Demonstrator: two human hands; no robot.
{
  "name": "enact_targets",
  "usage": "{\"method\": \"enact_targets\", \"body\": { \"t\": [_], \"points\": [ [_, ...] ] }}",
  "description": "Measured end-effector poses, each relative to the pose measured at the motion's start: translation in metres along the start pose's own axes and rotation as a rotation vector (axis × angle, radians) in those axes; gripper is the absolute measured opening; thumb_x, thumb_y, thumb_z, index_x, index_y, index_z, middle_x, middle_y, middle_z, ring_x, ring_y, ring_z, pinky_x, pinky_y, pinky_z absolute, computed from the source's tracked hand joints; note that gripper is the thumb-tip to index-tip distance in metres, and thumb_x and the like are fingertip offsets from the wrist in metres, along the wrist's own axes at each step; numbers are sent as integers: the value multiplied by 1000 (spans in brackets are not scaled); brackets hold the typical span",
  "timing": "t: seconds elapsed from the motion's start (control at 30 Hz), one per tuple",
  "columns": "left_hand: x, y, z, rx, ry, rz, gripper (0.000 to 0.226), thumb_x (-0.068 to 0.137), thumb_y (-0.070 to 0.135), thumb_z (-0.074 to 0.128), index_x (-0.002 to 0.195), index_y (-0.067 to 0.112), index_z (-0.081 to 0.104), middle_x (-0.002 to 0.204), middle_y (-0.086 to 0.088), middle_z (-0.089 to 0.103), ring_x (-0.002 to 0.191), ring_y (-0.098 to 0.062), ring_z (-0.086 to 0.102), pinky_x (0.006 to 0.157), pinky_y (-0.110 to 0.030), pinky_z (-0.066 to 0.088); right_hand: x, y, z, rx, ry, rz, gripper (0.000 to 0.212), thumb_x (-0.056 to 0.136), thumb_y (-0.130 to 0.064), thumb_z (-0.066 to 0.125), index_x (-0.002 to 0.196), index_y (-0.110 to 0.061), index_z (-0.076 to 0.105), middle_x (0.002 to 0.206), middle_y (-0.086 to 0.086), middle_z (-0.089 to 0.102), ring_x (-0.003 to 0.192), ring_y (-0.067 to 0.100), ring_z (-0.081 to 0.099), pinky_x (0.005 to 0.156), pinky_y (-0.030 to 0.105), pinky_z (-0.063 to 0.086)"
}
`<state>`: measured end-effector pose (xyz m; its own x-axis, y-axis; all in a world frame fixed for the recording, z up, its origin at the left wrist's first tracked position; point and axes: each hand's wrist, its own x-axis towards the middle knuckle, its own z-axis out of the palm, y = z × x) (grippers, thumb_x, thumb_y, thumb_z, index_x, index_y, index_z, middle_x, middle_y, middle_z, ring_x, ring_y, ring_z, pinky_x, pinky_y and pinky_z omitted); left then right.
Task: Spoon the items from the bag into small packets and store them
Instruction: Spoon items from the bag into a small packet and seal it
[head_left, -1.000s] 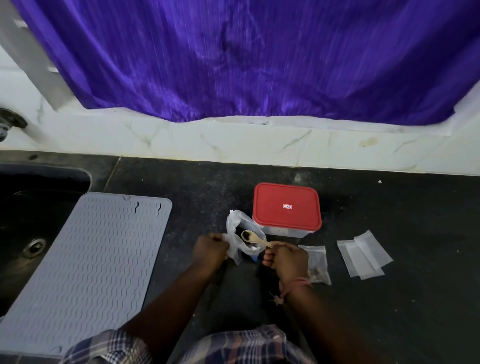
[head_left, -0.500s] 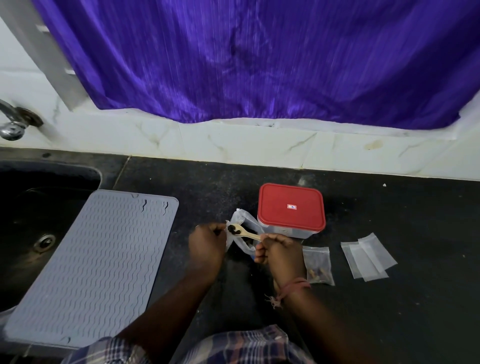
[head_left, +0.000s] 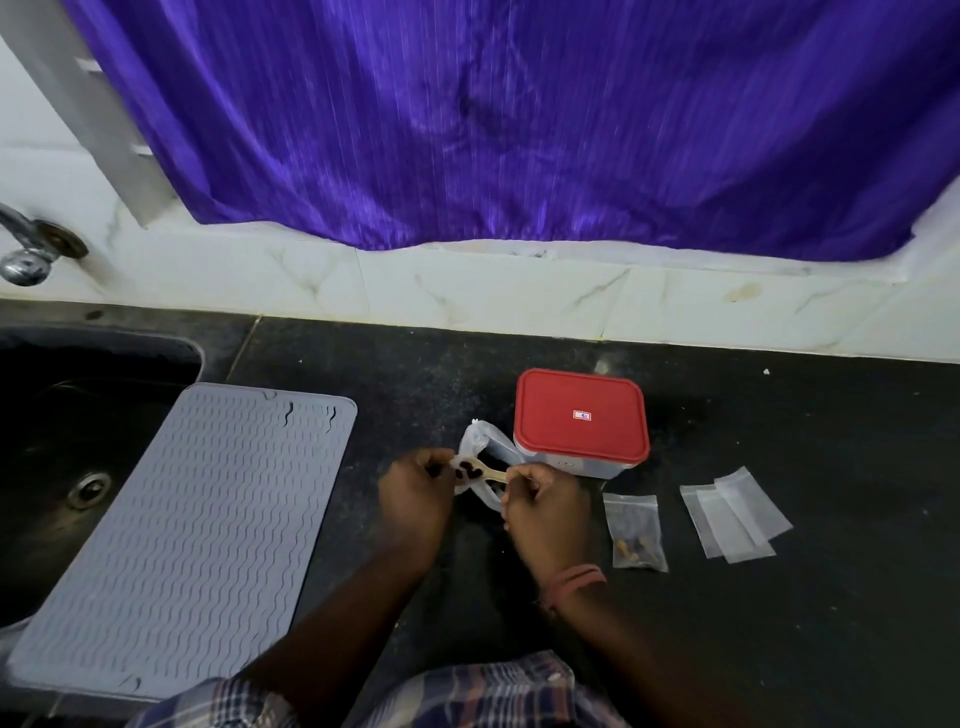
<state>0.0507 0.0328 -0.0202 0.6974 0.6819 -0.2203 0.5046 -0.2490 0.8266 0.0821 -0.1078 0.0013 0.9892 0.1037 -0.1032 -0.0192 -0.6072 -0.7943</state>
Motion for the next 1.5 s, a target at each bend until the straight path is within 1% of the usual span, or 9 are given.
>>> {"method": "enact_targets", "body": {
  "t": [0.07, 0.2, 0.43, 0.67, 0.87, 1.0, 1.2, 1.37, 1.5],
  "points": [
    [0, -2, 5, -51, -33, -8, 18, 88, 13, 69, 98, 23, 80, 90, 9, 78, 77, 0, 70, 75, -23, 58, -1, -3, -2, -221, 41, -230, 16, 91, -23, 58, 88, -20, 74, 77, -2, 73, 73, 14, 67, 64, 24, 42],
    [-1, -6, 10, -122, -28, -87, 14, 85, 17, 73, 87, 30, 75, 81, 10, 76, 76, -4, 73, 78, -33, 61, 0, 1, 9, -408, -211, -525, 14, 91, -18, 47, 88, -20, 61, 84, -3, 65, 78, 19, 64, 64, 27, 39],
    [6, -13, 11, -230, -29, -186, 10, 76, 21, 74, 84, 27, 75, 76, 5, 78, 73, -15, 76, 77, -45, 63, 5, 24, 6, -435, -45, -715, 42, 83, -20, 44, 115, -17, 71, 93, 3, 70, 77, 22, 66, 65, 31, 56],
    [9, -13, 10, -159, -126, -171, 18, 87, 20, 64, 102, 24, 73, 86, 3, 76, 78, -18, 74, 80, -45, 62, 20, 35, -9, 128, 174, -139, 13, 89, -19, 62, 88, -24, 74, 72, -9, 71, 69, 7, 66, 67, 38, 57],
    [13, -4, 14, 129, -267, 82, 50, 89, 13, 58, 137, 25, 64, 119, -7, 72, 105, -22, 69, 93, -30, 54, 26, 49, -4, -280, 70, -331, 22, 91, -25, 49, 88, -22, 70, 76, -3, 69, 69, 13, 64, 67, 38, 54],
    [15, -5, 23, 329, -311, 263, 60, 90, 9, 58, 148, 26, 52, 111, -12, 70, 97, -22, 66, 87, -26, 48, 29, 57, 9, -604, -77, -413, 37, 85, -32, 38, 106, -25, 67, 89, -3, 72, 79, 17, 69, 71, 34, 56],
    [21, -18, 24, 322, -347, 200, 54, 91, 10, 57, 144, 19, 56, 116, -10, 74, 101, -19, 70, 92, -25, 52, 30, 47, 18, -230, 51, -186, 12, 84, -10, 63, 83, -15, 74, 75, 2, 72, 70, 19, 67, 63, 26, 48],
    [20, -26, 26, 270, -323, 127, 51, 92, 2, 56, 141, 14, 58, 100, -10, 75, 68, -1, 59, 63, 0, 41, 31, 37, 23, -137, -63, -83, 15, 83, -11, 63, 85, -17, 77, 76, 0, 74, 71, 15, 68, 69, 30, 55],
    [23, -29, 29, 260, -318, 111, 51, 92, -1, 55, 141, 13, 60, 110, -11, 74, 71, -1, 58, 59, 4, 38, 41, 39, 23, 1, -132, 132, 23, 83, -16, 58, 89, -20, 80, 76, -1, 76, 72, 17, 72, 74, 42, 61]
  ]
}}
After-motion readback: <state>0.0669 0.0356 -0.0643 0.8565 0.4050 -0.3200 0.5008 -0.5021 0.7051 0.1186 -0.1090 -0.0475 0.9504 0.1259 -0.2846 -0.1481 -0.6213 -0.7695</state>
